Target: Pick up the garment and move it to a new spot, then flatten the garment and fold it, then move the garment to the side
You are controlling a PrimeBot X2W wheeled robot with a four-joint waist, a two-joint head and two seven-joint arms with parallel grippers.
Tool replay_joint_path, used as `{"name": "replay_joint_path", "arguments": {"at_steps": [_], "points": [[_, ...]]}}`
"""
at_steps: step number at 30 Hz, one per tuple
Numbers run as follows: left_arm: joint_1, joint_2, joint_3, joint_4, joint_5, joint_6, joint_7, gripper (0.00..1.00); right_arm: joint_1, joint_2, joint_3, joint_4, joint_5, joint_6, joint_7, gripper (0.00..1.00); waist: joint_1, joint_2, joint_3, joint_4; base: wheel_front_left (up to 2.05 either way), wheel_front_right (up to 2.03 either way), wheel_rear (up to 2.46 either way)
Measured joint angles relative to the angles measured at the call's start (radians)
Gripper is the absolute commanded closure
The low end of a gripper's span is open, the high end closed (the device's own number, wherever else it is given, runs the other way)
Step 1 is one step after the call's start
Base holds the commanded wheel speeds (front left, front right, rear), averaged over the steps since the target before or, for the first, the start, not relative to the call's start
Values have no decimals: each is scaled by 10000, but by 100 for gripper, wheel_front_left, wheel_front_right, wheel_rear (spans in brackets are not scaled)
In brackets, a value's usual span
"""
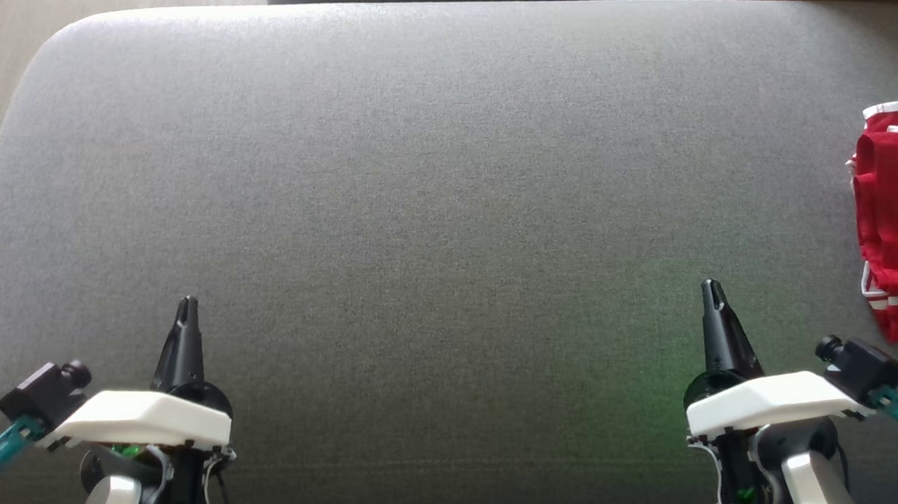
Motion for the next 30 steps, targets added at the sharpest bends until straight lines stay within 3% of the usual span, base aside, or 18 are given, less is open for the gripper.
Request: {"name": "replay_joint_path", "arguments": {"at_steps": [30], "points": [[-205,48,382,301,-2731,-357,803,100,238,-15,-545,-167,2972,-2,817,100,0,0,-341,-50,0,0,0]]}}
